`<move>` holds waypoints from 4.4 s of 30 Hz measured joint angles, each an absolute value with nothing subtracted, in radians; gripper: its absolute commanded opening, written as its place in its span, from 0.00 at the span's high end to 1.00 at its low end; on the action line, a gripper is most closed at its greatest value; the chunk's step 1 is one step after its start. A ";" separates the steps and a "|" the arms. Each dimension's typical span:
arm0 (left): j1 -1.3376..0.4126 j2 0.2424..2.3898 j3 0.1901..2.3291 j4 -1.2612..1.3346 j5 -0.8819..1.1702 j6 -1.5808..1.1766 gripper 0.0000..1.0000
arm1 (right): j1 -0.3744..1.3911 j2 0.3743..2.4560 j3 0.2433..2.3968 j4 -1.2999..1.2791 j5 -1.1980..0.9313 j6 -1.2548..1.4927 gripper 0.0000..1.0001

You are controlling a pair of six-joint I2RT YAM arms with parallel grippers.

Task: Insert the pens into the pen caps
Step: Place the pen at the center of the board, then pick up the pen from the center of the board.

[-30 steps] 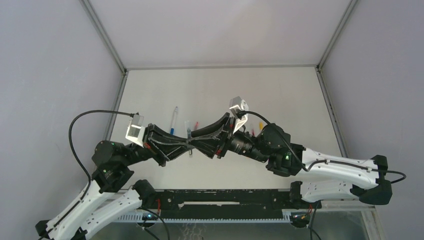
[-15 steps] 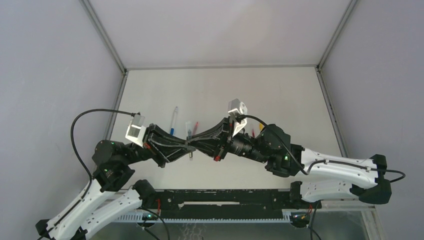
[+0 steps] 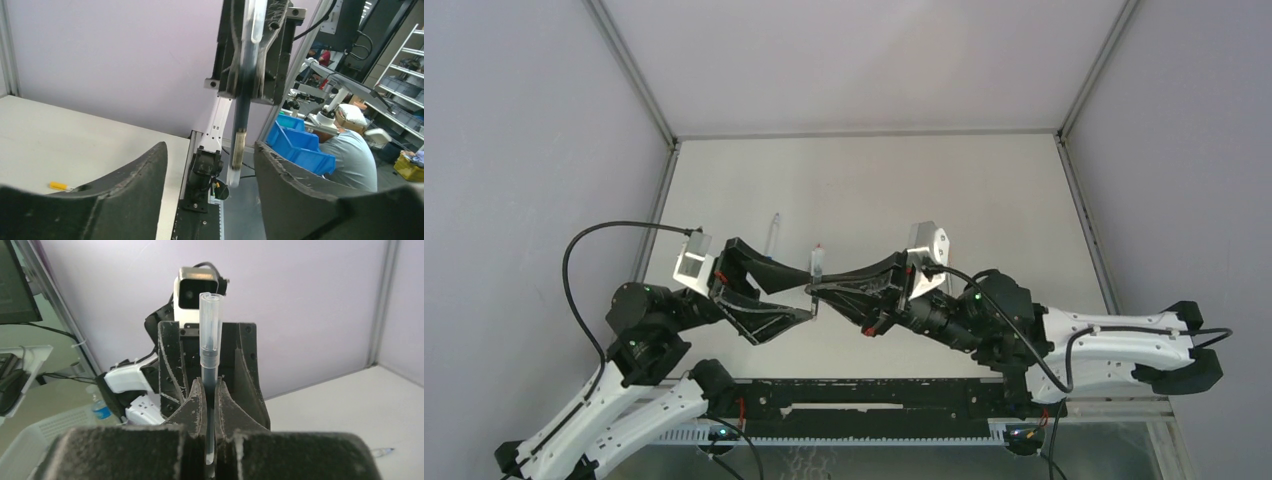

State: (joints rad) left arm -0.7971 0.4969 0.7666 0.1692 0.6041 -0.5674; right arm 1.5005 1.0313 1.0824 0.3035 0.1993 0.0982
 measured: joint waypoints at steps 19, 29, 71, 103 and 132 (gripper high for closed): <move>-0.797 0.373 0.767 -0.139 0.303 -0.454 0.18 | 1.735 0.994 1.082 0.340 0.484 -0.501 1.00; -0.797 0.365 0.767 -0.270 0.089 -0.444 0.19 | 1.733 0.995 1.083 0.299 0.613 -0.538 1.00; -0.797 0.424 0.749 -0.488 -0.180 -0.556 0.19 | 0.959 1.758 1.098 -0.734 0.296 0.548 1.00; -0.797 0.441 0.748 -0.545 -0.219 -0.582 0.17 | 0.876 1.518 0.997 -0.657 0.218 0.472 0.61; -0.596 1.358 0.905 -0.446 -0.119 -0.319 0.30 | 0.878 0.756 0.806 -0.666 0.077 0.524 0.61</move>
State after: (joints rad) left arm -0.5957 1.3582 0.9051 -0.4458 -0.1192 -0.3191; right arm 0.8783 0.7559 0.8062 -0.6662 0.0769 0.5240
